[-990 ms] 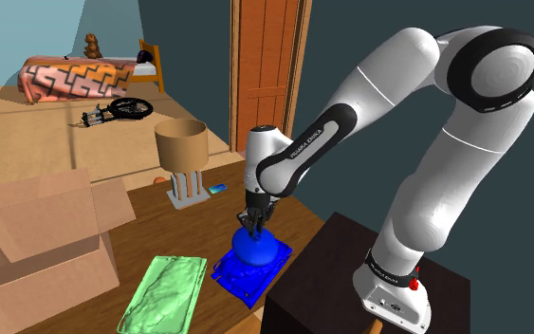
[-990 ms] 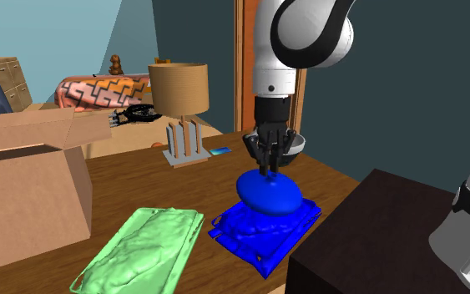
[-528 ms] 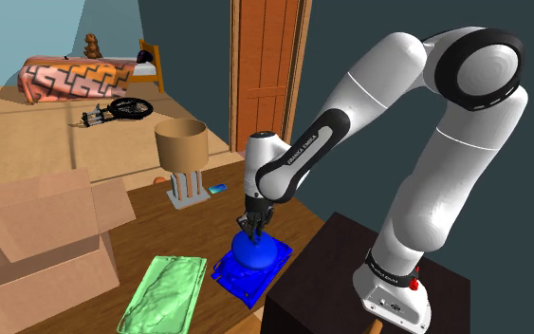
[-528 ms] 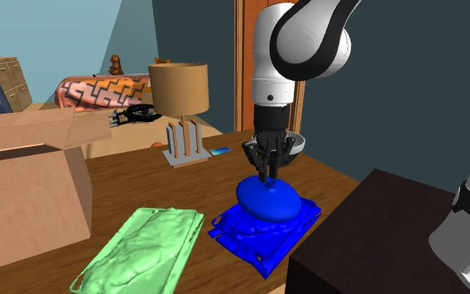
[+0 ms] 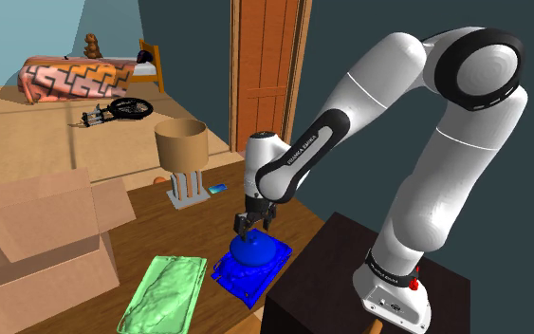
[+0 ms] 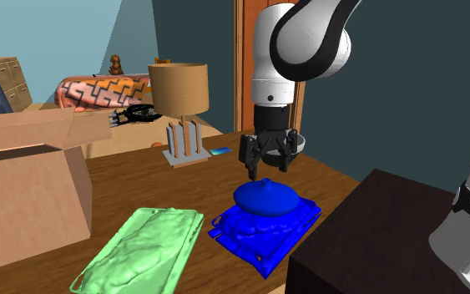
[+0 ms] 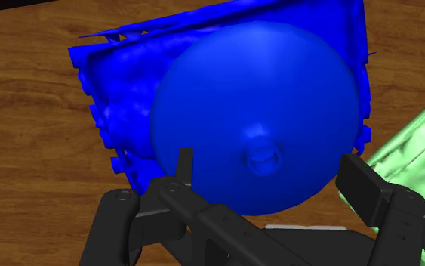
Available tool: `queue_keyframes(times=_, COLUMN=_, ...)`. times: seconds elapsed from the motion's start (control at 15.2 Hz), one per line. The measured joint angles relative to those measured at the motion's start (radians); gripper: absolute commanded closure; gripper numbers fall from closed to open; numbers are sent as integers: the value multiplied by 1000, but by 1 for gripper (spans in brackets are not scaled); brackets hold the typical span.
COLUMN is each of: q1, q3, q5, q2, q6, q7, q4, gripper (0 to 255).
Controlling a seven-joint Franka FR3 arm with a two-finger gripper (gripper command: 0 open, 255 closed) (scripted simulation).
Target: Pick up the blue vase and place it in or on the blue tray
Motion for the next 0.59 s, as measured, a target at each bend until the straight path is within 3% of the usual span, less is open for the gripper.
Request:
queue_keyframes(times=0.4, q1=-3, q3=-10, q5=9, q2=-107, q6=-136, q7=-8, q4=31, gripper=0)
queue_keyframes(times=0.59, q1=-4, q3=-14, q5=10, q2=-123, q6=-155, q7=-12, q4=32, gripper=0)
